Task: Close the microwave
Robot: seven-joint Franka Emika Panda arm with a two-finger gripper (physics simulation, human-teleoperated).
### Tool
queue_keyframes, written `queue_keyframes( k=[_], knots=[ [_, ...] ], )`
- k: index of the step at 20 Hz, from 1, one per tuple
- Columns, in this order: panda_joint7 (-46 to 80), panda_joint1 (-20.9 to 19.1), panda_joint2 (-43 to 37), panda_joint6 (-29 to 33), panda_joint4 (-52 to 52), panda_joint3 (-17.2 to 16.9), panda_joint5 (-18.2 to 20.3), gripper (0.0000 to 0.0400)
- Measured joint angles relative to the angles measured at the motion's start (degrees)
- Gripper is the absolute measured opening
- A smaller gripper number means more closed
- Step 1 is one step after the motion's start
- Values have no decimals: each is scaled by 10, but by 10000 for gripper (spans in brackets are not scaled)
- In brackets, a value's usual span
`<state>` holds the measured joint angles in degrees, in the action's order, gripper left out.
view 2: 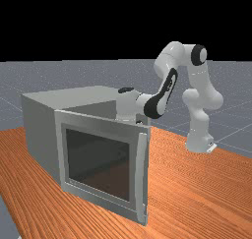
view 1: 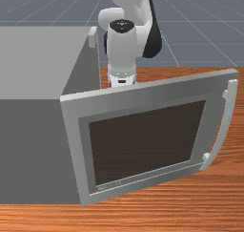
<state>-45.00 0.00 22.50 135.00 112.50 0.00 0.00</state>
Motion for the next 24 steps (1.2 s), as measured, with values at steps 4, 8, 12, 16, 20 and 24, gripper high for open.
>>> queue_keyframes(
  k=[4,8,12,16,20,24],
  knots=[
    [21,0,-6,-12,-1,-3,7,366],
    [356,-3,-137,-289,-42,-45,59,88],
    [652,11,-180,-359,-51,-69,145,12],
    [695,19,-194,-368,-44,-85,164,2],
    [712,26,-202,-376,-47,-97,168,0],
    [745,31,-226,-376,-52,-86,161,0]
  ],
)
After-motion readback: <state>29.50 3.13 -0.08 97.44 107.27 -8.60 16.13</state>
